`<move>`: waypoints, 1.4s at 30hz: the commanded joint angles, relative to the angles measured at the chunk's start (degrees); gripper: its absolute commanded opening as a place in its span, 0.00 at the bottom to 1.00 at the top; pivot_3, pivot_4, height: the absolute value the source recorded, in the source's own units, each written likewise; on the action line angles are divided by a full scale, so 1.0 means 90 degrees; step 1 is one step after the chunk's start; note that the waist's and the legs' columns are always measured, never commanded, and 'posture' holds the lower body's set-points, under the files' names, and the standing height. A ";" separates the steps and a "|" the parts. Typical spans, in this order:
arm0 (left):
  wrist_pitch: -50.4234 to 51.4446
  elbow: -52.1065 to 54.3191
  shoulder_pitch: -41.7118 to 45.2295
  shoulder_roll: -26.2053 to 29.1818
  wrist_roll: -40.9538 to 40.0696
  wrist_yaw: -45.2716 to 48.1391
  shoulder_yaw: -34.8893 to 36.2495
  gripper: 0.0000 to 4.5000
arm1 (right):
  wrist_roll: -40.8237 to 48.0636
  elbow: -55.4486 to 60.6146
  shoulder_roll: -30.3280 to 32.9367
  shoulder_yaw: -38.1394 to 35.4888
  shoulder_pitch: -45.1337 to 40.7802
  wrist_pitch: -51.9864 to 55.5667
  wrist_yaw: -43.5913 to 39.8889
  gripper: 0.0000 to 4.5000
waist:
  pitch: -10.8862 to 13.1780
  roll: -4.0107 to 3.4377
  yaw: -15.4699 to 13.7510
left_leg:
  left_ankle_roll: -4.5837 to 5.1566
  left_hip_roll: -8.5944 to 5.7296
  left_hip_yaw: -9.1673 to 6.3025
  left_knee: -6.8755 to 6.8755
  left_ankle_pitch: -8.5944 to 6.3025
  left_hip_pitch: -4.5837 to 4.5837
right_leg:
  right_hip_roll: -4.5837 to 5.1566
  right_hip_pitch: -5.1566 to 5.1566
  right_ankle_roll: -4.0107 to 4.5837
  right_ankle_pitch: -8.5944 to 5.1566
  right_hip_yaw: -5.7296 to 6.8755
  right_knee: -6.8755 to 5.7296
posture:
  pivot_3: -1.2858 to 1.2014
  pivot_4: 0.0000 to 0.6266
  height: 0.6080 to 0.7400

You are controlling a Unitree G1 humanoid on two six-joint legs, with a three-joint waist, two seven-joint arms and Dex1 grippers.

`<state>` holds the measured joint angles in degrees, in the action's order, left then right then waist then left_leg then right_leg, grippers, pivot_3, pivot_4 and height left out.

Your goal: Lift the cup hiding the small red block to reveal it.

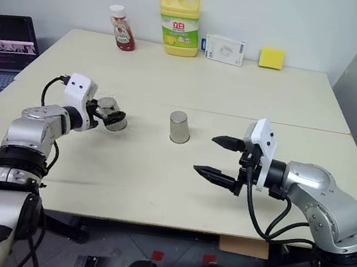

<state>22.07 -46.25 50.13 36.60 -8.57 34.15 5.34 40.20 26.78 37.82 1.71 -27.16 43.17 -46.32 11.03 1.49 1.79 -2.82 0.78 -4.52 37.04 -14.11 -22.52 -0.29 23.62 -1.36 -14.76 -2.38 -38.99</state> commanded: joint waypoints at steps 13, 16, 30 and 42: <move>-0.0862 -0.1364 0.0841 -0.0238 0.0333 -0.0135 0.0073 0.66 | 0.0043 0.0127 0.0037 -0.0117 -0.0216 0.0008 -0.0003 1.00 | 0.0000 0.0001 0.0004 | 0.0000 -0.0001 -0.0002 0.0000 0.0000 -0.0003 | 0.0000 0.0001 0.0000 0.0000 0.0001 0.0000 | 0.52 0.24 1.00; -0.0786 -0.1107 0.0806 -0.0232 0.0203 0.0028 0.0162 0.61 | 0.0038 0.0119 0.0047 -0.0129 -0.0220 0.0017 0.0000 1.00 | 0.0000 0.0001 0.0004 | 0.0000 -0.0002 -0.0001 0.0001 0.0000 -0.0004 | 0.0001 0.0001 -0.0001 0.0001 0.0001 0.0000 | 0.52 0.24 1.00; -0.0288 0.0069 0.0250 0.0377 -0.0031 -0.0953 0.0983 0.61 | -0.0049 -0.0053 0.0014 -0.0108 -0.0252 -0.0074 -0.0071 1.00 | 0.0000 0.0001 0.0011 | -0.0001 0.0001 -0.0009 0.0000 0.0001 -0.0008 | 0.0002 0.0010 0.0000 0.0001 0.0006 -0.0006 | 0.52 0.24 1.00; -0.1047 -0.1879 0.0749 0.0316 0.0023 -0.1374 0.1069 0.68 | -0.0051 -0.0109 0.0022 -0.0069 -0.0394 -0.0029 -0.0157 1.00 | -0.0001 0.0003 0.0001 | -0.0001 -0.0008 -0.0008 0.0008 0.0001 -0.0022 | 0.0010 0.0012 0.0020 0.0020 0.0008 -0.0001 | 0.52 0.24 1.00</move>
<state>14.33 -62.52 54.96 38.86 -8.40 22.85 14.01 39.47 24.59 37.73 1.87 -29.85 43.24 -47.40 11.02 1.51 1.80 -2.83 0.70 -4.58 37.11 -14.11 -22.71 -0.20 23.73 -1.18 -14.58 -2.30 -39.00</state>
